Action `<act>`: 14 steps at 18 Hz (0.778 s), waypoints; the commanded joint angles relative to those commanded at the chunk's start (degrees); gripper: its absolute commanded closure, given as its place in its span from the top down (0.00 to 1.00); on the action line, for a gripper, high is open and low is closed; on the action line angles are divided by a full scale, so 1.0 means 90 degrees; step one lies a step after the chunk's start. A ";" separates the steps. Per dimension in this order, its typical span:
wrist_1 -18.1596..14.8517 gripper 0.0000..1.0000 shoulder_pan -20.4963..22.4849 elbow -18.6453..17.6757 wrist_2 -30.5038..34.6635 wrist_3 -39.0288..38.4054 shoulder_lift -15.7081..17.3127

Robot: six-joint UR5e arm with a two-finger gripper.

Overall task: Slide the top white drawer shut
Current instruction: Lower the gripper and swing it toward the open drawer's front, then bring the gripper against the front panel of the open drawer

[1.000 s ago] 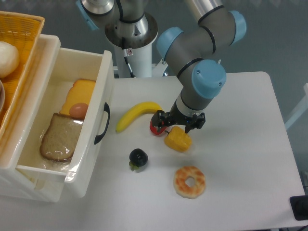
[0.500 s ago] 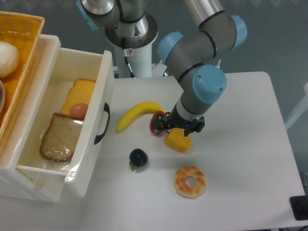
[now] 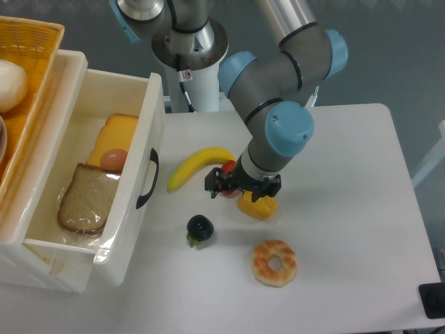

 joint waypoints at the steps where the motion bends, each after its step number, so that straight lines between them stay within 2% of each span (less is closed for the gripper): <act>1: 0.0000 1.00 -0.0020 0.0000 -0.0010 -0.0010 0.0010; 14: -0.0010 1.00 -0.0625 0.0010 0.0000 -0.0186 -0.0010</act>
